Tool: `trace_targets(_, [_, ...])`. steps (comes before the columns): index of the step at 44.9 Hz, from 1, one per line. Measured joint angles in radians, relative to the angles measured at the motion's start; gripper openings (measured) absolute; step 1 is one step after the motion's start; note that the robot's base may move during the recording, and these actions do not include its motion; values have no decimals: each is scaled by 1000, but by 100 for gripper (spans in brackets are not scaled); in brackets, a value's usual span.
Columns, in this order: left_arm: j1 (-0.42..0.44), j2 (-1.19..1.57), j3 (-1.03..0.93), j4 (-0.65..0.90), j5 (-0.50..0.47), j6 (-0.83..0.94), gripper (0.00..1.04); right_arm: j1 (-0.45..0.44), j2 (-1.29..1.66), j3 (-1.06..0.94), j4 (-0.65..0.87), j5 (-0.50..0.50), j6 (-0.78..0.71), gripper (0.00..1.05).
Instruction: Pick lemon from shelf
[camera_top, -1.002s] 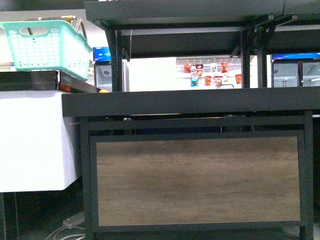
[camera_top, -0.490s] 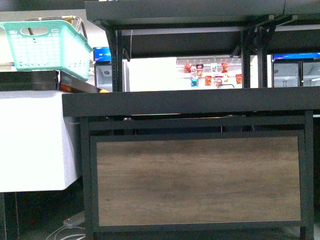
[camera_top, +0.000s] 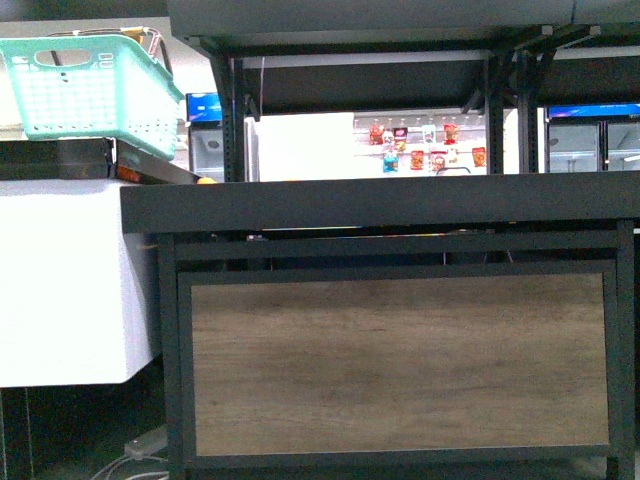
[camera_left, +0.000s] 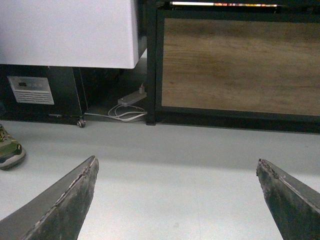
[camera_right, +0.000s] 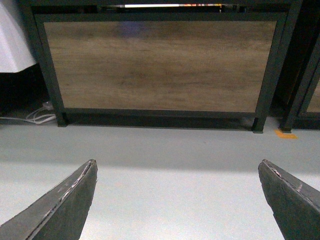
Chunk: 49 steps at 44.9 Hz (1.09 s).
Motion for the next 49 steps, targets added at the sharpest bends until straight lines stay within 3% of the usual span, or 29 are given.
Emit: trace_targets(49, [0, 0, 0, 0, 0, 0, 97, 0, 0, 0, 0, 1, 0, 97])
